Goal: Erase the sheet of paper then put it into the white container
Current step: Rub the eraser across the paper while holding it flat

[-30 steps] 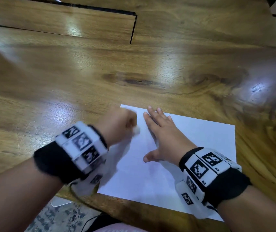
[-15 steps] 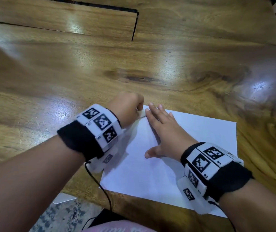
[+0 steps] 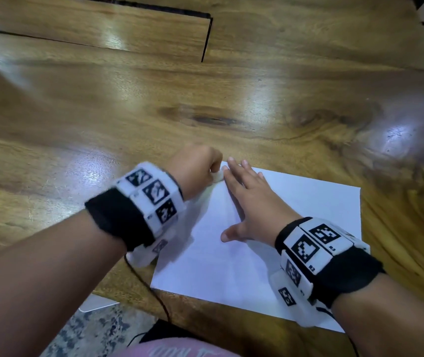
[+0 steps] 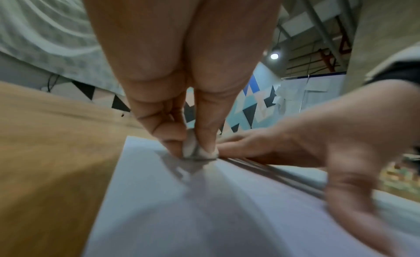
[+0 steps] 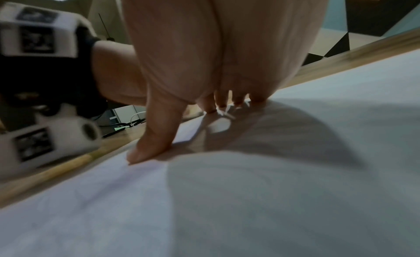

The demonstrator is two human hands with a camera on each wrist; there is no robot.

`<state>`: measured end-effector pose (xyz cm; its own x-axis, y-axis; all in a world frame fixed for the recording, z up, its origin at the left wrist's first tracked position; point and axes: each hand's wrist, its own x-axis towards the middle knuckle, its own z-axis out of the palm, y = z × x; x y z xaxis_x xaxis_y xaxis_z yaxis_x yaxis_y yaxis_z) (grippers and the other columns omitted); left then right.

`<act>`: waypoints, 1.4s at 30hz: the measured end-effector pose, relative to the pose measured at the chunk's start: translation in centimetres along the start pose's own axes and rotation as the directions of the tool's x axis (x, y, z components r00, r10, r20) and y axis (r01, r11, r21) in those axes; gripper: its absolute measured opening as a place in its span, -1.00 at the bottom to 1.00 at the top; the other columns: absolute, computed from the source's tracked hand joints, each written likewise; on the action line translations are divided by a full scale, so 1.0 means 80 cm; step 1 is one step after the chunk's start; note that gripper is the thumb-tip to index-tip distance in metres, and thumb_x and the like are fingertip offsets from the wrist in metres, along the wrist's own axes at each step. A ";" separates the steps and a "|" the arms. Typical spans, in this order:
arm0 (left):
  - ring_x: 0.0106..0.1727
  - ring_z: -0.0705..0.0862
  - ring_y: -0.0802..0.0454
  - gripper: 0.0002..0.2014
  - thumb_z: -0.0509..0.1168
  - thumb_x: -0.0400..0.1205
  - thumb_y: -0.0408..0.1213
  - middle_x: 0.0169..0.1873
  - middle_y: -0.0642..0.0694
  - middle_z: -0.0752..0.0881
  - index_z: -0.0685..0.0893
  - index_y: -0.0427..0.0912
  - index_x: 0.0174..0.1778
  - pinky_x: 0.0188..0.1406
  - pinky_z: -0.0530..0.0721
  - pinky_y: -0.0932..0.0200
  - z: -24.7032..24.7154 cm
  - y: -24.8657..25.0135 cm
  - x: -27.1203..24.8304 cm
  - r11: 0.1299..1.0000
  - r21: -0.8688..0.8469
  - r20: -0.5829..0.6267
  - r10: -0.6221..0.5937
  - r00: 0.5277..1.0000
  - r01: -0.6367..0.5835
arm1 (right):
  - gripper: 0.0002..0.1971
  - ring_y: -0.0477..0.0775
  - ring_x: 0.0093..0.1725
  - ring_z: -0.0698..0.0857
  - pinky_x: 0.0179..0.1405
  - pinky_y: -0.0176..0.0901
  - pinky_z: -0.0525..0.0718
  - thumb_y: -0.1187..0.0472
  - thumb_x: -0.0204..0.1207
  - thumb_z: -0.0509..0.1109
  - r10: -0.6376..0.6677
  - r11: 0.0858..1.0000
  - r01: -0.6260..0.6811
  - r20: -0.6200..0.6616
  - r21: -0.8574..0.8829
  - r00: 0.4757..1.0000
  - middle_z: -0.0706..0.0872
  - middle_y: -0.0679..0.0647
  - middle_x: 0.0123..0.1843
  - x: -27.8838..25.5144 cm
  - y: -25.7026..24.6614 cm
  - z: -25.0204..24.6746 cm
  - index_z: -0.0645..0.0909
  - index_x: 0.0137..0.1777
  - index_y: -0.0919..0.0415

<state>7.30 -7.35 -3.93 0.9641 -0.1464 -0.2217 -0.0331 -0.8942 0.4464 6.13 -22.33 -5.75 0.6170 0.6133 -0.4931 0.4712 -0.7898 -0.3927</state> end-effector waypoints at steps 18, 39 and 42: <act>-0.34 0.48 -0.06 -0.73 0.31 0.51 -0.26 -0.43 0.00 0.42 0.44 -0.01 -0.49 -0.40 0.33 0.19 0.029 -0.017 -0.095 0.987 -0.093 0.112 0.140 0.984 -0.130 | 0.24 0.02 0.63 -0.43 0.55 -0.16 -0.38 -0.14 0.30 0.56 -0.003 1.000 0.003 0.006 -0.010 1.000 -0.46 0.00 0.66 0.000 0.001 0.000 -0.34 0.66 0.16; -0.30 0.48 0.13 -0.90 0.38 0.49 -0.21 -0.31 0.00 0.57 0.59 -0.10 -0.26 -0.33 0.44 0.24 0.043 -0.040 -0.120 0.989 -0.129 0.032 0.080 0.996 -0.075 | 0.23 0.01 0.62 -0.45 0.55 -0.14 -0.38 -0.15 0.33 0.54 -0.007 1.000 0.007 0.021 -0.015 1.000 -0.49 0.00 0.65 0.001 0.002 0.002 -0.35 0.66 0.15; -0.17 0.64 -0.13 -0.91 0.36 0.46 -0.16 -0.23 -0.09 0.62 0.60 -0.05 -0.27 -0.13 0.63 0.06 0.049 -0.032 -0.127 0.949 -0.313 0.016 -0.023 1.000 0.027 | 0.22 -0.01 0.62 -0.46 0.54 -0.15 -0.39 -0.16 0.34 0.52 -0.014 1.000 0.014 0.031 -0.021 0.999 -0.50 -0.01 0.64 -0.001 0.002 0.001 -0.37 0.65 0.16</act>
<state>-3.44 -5.22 -6.21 0.9601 -0.1322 -0.2463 0.0774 -0.7207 0.6889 6.11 -22.49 -5.86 0.5905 0.6239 -0.5119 0.4932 -0.7811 -0.3830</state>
